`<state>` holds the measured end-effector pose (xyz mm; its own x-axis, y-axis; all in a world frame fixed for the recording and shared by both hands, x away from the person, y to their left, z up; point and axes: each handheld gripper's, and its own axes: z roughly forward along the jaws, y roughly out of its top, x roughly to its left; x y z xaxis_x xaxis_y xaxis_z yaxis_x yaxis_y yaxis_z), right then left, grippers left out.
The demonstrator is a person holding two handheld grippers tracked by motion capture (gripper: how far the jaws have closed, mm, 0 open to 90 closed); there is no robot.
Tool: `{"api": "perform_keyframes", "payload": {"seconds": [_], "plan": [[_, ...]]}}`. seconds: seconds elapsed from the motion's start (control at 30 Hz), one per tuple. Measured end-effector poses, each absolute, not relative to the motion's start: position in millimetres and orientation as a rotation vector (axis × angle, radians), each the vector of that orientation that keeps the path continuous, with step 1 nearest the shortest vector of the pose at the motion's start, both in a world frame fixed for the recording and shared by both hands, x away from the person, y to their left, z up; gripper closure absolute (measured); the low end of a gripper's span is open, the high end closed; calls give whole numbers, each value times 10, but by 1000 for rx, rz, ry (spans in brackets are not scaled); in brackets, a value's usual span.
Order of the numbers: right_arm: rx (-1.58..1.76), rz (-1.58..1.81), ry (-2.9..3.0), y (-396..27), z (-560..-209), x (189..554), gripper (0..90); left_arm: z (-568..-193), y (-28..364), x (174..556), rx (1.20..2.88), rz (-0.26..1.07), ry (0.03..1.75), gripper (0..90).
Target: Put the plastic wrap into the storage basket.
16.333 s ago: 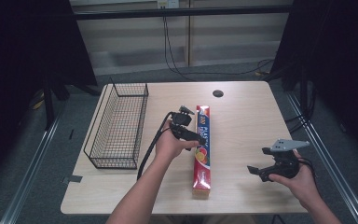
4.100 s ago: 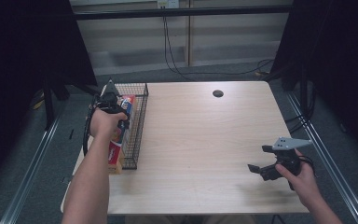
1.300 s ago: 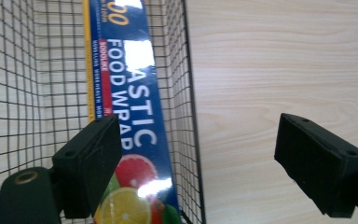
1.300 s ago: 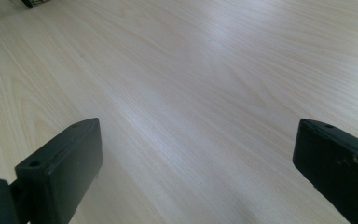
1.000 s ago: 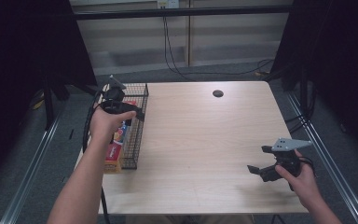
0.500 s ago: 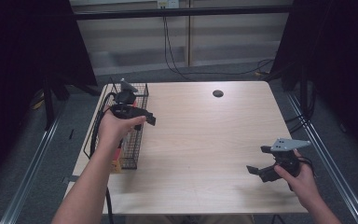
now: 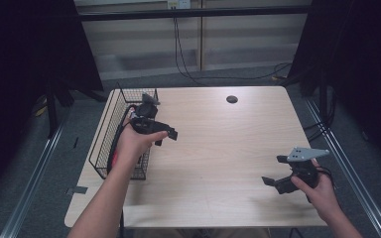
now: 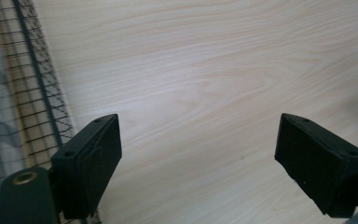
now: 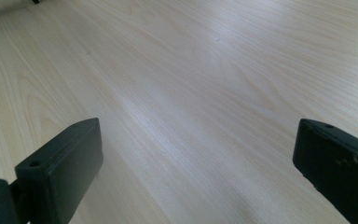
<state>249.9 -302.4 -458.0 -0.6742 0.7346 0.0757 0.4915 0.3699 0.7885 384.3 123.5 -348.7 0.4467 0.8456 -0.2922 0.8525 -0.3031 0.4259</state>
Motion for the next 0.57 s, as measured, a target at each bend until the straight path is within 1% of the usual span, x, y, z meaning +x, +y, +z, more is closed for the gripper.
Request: {"api": "perform_keyframes", "payload": {"seconds": [0.17, 0.27, 0.33, 0.57], "plan": [[1081, 1186, 2356, -3008, -4592, 2501, 13, -3526, 1146, 3787, 2163, -36, 1389, 150], [1077, 1185, 2363, -3000, -4601, 2507, 13, -3564, 1084, 3747, 2175, -24, 1353, 149], [1081, 1179, 2362, -2994, -4607, 2510, 13, -3601, 1046, 3727, 2155, -41, 1347, 149], [1072, 1170, 2380, -2965, -4655, 2532, 12, -3759, 962, 3669, 2175, -35, 1300, 141]]}}
